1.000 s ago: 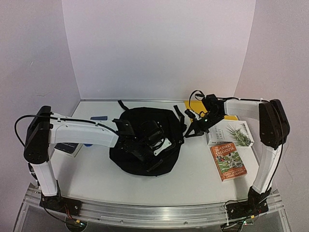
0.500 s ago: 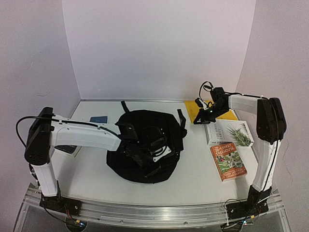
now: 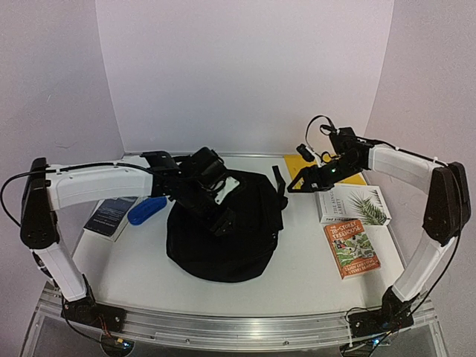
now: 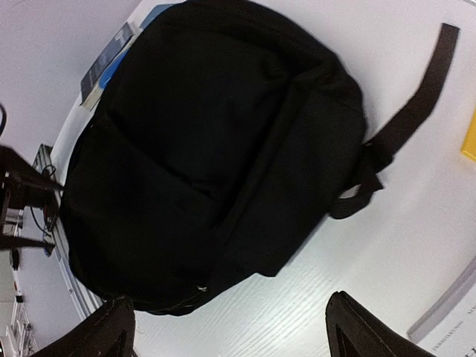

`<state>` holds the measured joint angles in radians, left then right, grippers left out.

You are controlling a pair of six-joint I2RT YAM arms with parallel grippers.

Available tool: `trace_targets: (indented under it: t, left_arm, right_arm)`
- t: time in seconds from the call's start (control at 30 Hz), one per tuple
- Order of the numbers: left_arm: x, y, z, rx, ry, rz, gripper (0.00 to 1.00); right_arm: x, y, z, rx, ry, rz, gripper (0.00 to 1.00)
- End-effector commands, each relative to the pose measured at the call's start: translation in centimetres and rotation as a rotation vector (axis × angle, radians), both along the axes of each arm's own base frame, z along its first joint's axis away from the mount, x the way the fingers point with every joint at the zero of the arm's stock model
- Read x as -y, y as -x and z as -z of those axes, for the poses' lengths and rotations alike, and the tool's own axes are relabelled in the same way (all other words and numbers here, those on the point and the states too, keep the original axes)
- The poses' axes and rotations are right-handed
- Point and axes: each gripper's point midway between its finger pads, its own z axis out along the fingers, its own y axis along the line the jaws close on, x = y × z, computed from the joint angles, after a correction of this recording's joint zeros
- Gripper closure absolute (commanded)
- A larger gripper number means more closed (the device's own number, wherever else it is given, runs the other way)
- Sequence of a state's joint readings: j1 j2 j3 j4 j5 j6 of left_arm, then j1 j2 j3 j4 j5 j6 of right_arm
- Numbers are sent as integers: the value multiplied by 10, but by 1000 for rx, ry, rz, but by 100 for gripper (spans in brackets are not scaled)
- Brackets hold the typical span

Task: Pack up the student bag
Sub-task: Adjust the student bag at the center of the board.

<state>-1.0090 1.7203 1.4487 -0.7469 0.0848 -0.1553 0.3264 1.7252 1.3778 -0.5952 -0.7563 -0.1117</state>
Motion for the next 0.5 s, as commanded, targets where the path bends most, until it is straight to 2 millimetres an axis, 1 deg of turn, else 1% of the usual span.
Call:
trace_targets:
  t: [0.0, 0.1, 0.2, 0.27, 0.33, 0.4, 0.47]
  left_arm:
    - [-36, 35, 15, -80, -98, 65, 38]
    - [-54, 46, 32, -91, -148, 85, 38]
    - [-65, 46, 46, -68, -204, 97, 36]
    - [-65, 44, 56, -50, -241, 109, 35]
    - [-59, 46, 64, -45, -269, 136, 34]
    - [-54, 52, 76, -50, -307, 182, 32]
    - [-49, 59, 89, -57, -347, 236, 30]
  right_arm:
    - [-32, 44, 15, -47, 24, -103, 12]
    - [-47, 60, 27, -75, 33, -131, 12]
    - [-55, 69, 41, -106, 43, -142, 13]
    - [-56, 71, 53, -124, 60, -140, 14]
    - [-55, 70, 69, -154, 83, -133, 14]
    - [-54, 69, 82, -180, 101, -125, 15]
    - [-54, 67, 88, -190, 114, -121, 16]
